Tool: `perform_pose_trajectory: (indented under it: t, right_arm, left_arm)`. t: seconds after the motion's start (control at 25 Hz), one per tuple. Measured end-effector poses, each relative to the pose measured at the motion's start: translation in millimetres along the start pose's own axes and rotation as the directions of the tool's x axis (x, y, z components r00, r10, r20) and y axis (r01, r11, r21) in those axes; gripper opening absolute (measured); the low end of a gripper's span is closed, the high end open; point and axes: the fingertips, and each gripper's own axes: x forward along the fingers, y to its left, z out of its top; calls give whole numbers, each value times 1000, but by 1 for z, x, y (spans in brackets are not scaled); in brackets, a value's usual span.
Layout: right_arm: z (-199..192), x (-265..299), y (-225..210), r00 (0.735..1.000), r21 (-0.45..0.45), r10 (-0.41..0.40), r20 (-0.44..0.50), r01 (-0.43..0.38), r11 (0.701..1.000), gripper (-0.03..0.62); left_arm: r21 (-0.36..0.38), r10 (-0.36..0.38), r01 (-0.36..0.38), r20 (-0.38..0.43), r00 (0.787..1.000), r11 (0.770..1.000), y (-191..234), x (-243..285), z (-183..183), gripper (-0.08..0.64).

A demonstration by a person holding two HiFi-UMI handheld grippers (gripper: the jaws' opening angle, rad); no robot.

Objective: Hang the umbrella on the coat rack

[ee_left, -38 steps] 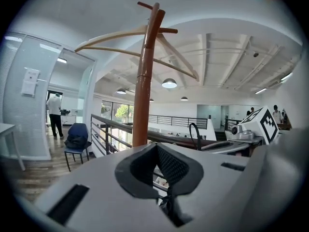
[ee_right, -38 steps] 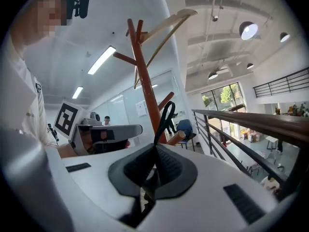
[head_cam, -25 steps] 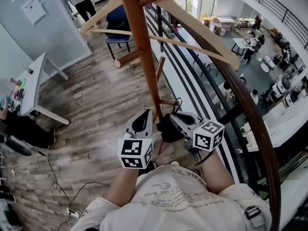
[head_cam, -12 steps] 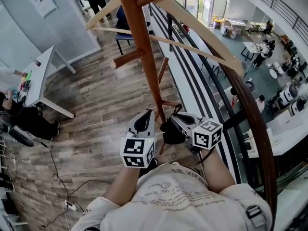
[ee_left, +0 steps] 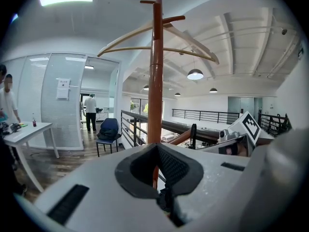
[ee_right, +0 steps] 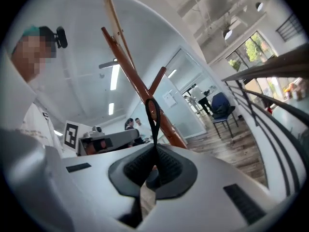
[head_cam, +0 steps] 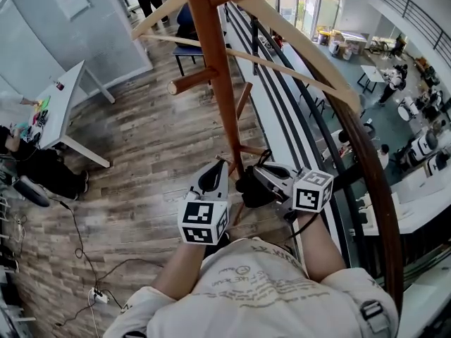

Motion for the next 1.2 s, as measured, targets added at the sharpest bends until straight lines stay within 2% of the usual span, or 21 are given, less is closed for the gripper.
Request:
perform_pose_trajectory:
  t: [0.12,0.2,0.44,0.92,1.2]
  right_arm:
    - [6,-2,8,988,73,153,35,-156,985,5]
    - [11,-3,5,983,97,178,47,-182,978,5]
    - [0,8,5,974,115,227,-27,-222,968,5]
    - [-8,15,-16,983,173,176,-43,-166,971,5]
    - [3,13,-16,984,164,180,-10,-176,971,5]
  left_arm:
    - [2,1,-1,2,1000,1000,0,1,-1,-3]
    - [3,1,-1,1,1000,1000,1,2,-1,-3]
    - [1,3,-3,2,1000,1000,5,1,-1,-3]
    - [-14,21,-21,1,1000,1000,10,-7,-7,-3]
    - [-13,35,-35,6,999,999,13,-14,-11,-3]
